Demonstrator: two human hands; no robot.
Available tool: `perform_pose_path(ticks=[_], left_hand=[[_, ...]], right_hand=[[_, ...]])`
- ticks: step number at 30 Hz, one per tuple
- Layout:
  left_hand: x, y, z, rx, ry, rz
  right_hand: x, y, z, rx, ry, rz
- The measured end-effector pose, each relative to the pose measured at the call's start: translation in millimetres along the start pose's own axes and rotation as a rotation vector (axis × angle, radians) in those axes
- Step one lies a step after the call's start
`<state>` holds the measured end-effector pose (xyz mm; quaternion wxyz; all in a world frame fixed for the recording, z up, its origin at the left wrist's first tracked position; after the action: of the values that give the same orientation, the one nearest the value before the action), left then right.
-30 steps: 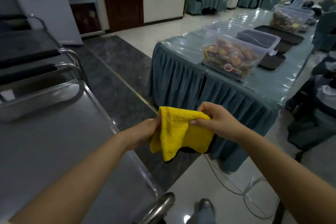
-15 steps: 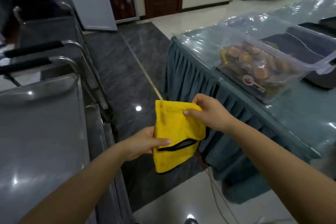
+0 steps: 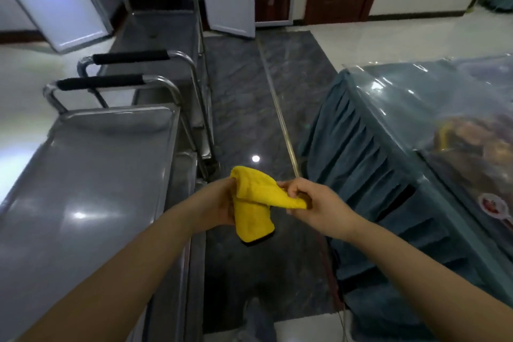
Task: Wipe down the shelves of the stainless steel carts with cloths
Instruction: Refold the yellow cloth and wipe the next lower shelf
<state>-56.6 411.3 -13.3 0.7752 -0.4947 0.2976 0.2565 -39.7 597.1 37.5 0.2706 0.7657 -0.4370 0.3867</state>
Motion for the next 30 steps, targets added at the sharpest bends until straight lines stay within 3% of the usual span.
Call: perform_pose_path(ticks=[7, 11, 14, 20, 25, 30], left_hand=[[-68.2, 28.8, -44.8, -0.079, -0.133, 0.095], [-89.6, 40.0, -72.3, -0.254, 0.121, 0.243], [-99.0, 46.0, -86.5, -0.296, 0.297, 0.248], [-111.1, 53.0, -102.6, -0.363, 0.158, 0.256], [-86.8, 41.5, -116.7, -0.703, -0.022, 0.269], [-27.4, 24.9, -117.1, -1.105, -0.256, 0.271]], right_hand=[[-19.3, 91.7, 11.6, 0.207, -0.326, -0.200], [-30.5, 146.9, 8.7, 0.290, -0.193, -0.124], [-38.1, 203.3, -2.9, 0.287, -0.102, -0.069], [-66.8, 287.2, 27.4, 0.760, -0.259, -0.099], [-81.7, 320.6, 45.5, 0.958, -0.150, -0.066], [-83.6, 331.7, 64.6, 0.966, -0.004, -0.018]])
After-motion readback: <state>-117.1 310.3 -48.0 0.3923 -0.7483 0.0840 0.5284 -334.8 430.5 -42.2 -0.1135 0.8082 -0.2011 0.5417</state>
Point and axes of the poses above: each hand's wrist, its own y-axis towards the middle knuckle, its own z-axis out of the palm, x = y × z, the point moved 7 cm from there along y, towards the middle knuckle
